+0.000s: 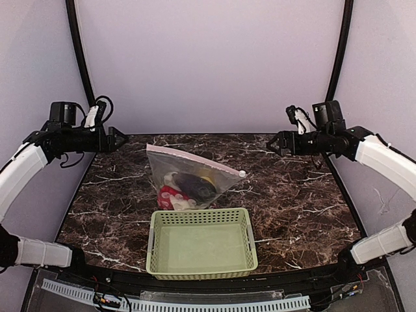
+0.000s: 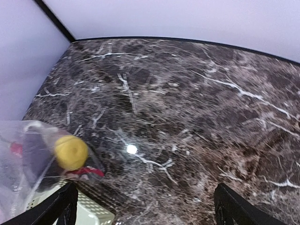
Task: Place the food in the zip-top bag and seal the zipper
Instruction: Reset both arms
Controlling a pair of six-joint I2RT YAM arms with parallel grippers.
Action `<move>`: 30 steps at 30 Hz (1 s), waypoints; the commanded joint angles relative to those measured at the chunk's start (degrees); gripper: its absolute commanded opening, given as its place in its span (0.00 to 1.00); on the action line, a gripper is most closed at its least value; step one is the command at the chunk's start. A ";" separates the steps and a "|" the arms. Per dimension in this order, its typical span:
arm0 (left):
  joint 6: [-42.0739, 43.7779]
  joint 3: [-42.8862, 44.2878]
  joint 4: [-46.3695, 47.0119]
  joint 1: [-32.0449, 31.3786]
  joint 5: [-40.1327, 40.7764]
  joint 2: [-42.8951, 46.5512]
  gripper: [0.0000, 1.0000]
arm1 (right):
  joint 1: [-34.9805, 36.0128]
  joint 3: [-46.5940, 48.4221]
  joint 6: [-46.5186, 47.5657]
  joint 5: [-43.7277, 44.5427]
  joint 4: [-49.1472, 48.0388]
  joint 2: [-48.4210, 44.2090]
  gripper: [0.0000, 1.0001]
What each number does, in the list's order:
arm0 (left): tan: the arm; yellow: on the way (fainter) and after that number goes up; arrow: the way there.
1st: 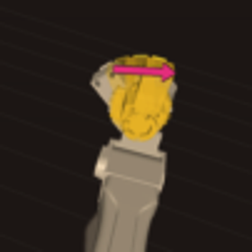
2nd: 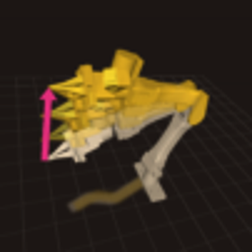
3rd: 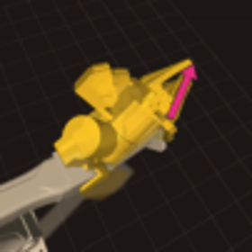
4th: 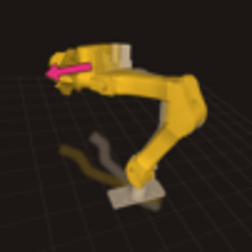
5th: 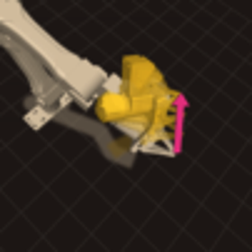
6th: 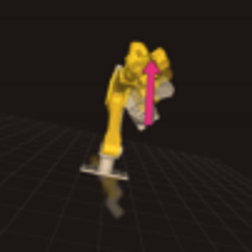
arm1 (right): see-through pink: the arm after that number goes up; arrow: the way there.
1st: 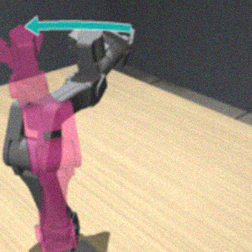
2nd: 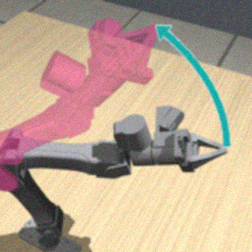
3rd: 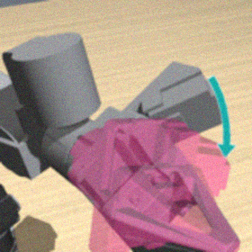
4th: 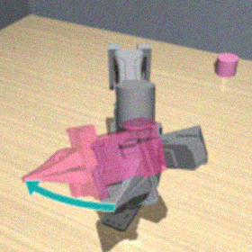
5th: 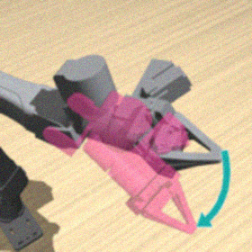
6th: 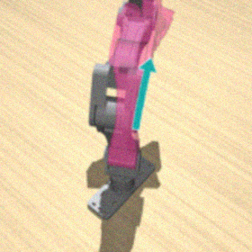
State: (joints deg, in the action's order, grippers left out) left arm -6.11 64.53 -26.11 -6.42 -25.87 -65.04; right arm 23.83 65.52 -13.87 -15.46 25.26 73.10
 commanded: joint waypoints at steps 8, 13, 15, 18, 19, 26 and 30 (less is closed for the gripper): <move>4.13 -13.75 0.81 3.53 29.06 14.99 0.99 | -13.23 -12.38 -1.01 9.20 -2.13 -8.61 0.99; 5.74 -17.75 -0.23 3.56 35.38 23.29 0.99 | -13.81 -19.05 0.79 17.72 -7.70 -18.76 0.99; 5.67 -19.54 -0.38 3.52 35.90 25.90 0.99 | -13.93 -21.93 1.82 17.98 -10.32 -23.42 0.99; 3.76 -21.82 -1.35 3.58 36.55 28.54 0.99 | -13.99 -25.68 3.34 17.24 -13.52 -28.22 0.99; 3.13 -22.68 -1.59 3.53 36.83 29.63 0.99 | -13.99 -27.11 3.88 16.97 -14.63 -29.72 0.99; 2.30 -24.95 -1.27 3.51 38.74 35.08 0.99 | -13.98 -35.17 4.59 15.73 -21.26 -37.30 0.99; 2.27 -25.57 -1.18 3.53 38.23 36.40 0.99 | -13.99 -36.09 4.28 15.73 -21.40 -39.12 0.99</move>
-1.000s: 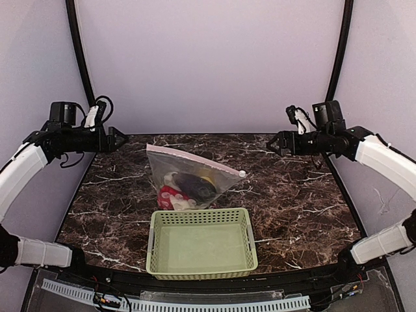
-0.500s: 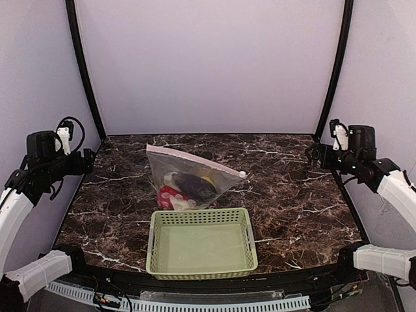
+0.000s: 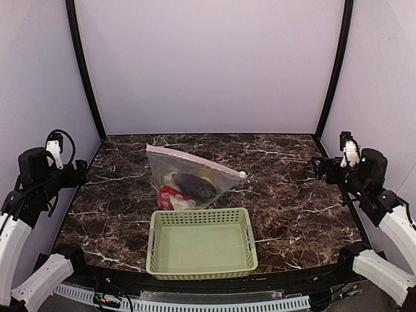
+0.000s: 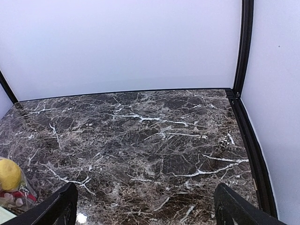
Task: Place the food in the zip-top bag and seal the zipper
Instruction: Reset both arms
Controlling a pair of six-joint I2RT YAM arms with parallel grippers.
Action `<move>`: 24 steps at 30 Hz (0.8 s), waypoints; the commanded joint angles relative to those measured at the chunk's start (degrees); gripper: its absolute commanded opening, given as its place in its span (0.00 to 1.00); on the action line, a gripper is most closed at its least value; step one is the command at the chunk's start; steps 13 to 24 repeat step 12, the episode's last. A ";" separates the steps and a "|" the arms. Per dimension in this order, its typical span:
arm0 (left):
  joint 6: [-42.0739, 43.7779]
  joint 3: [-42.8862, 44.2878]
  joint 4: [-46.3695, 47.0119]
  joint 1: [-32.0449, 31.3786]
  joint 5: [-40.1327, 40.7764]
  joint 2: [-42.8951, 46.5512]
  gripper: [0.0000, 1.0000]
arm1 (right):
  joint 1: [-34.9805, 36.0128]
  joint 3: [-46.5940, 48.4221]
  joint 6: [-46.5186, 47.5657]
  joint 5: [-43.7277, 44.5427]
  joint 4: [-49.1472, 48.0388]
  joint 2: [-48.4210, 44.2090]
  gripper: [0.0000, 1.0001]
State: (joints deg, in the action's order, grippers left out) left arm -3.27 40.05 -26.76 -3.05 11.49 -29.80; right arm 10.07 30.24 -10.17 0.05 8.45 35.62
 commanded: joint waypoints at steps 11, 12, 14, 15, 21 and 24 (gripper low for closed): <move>-0.33 -1.79 -0.32 0.16 0.34 2.53 0.99 | -0.24 -0.67 0.59 0.16 -4.61 -1.93 0.99; -0.33 -1.57 -0.40 0.22 0.45 2.48 0.99 | -0.20 -0.75 0.53 0.20 -4.61 -2.08 0.99; -0.33 -1.57 -0.40 0.22 0.45 2.48 0.99 | -0.20 -0.75 0.53 0.20 -4.61 -2.08 0.99; -0.33 -1.57 -0.40 0.22 0.45 2.48 0.99 | -0.20 -0.75 0.53 0.20 -4.61 -2.08 0.99; -0.33 -1.57 -0.40 0.22 0.45 2.48 0.99 | -0.20 -0.75 0.53 0.20 -4.61 -2.08 0.99; -0.33 -1.57 -0.40 0.22 0.45 2.48 0.99 | -0.20 -0.75 0.53 0.20 -4.61 -2.08 0.99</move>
